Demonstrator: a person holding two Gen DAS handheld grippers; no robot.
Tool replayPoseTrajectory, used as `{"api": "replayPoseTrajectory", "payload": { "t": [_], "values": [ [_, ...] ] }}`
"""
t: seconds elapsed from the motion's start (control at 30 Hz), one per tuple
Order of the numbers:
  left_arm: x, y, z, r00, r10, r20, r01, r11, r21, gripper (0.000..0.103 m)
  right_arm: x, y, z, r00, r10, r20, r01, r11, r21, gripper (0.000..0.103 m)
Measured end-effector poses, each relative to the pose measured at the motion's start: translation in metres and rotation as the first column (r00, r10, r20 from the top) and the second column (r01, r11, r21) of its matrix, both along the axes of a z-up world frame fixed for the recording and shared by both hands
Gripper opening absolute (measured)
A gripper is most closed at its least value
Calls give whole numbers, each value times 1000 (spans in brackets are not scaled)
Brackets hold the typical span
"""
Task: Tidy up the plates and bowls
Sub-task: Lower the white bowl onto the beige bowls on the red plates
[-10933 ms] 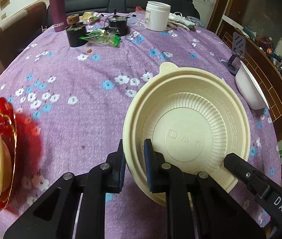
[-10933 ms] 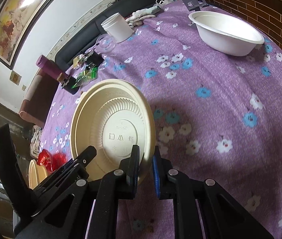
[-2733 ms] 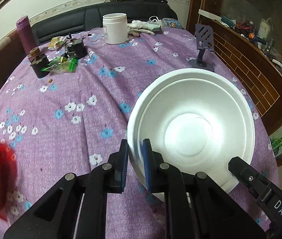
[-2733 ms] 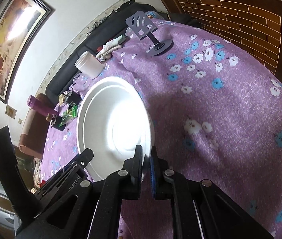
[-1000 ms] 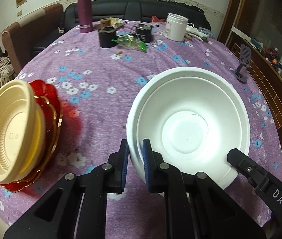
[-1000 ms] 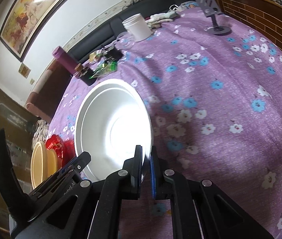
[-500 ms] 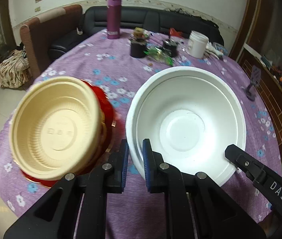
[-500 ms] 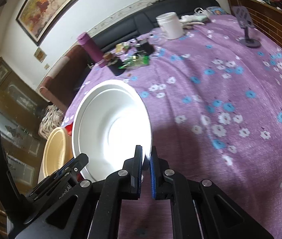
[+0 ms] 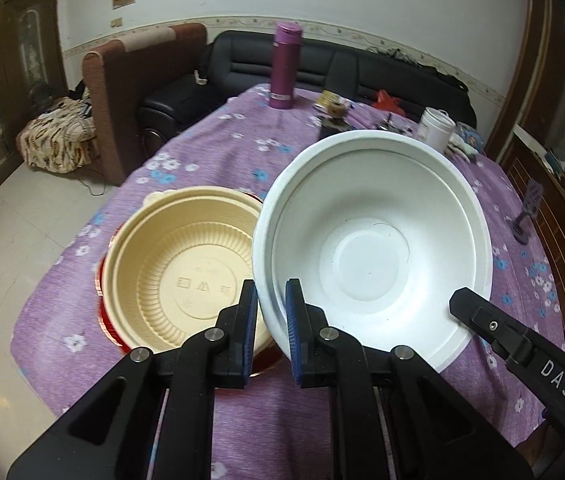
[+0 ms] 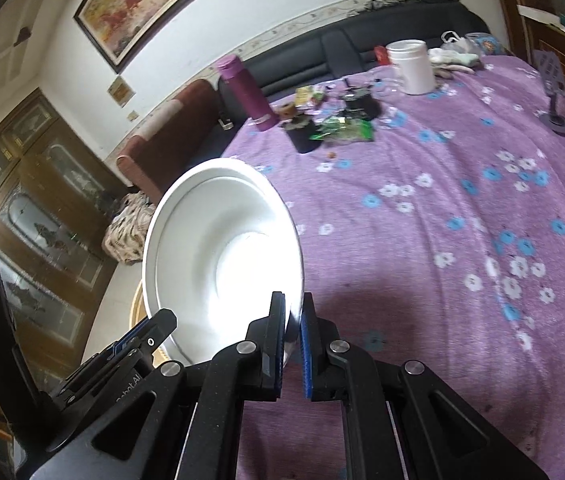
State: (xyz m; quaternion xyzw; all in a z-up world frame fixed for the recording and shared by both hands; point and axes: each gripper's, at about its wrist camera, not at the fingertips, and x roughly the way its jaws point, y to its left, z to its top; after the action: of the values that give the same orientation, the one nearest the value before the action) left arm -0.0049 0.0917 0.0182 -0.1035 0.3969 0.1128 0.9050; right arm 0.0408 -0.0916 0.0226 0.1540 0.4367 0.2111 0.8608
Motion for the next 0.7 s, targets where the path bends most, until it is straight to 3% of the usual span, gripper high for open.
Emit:
{"api": "replayPoseTrajectory", "payload": {
  "t": [0.53, 0.7],
  "values": [
    [-29, 41, 31, 992, 93, 88, -93, 996, -3, 12, -16, 48, 41, 991, 102, 92, -102, 995, -4, 6],
    [-37, 62, 29, 987, 134, 84, -134, 991, -8, 12, -16, 70, 43, 985, 149, 83, -148, 989, -12, 6]
  ]
}}
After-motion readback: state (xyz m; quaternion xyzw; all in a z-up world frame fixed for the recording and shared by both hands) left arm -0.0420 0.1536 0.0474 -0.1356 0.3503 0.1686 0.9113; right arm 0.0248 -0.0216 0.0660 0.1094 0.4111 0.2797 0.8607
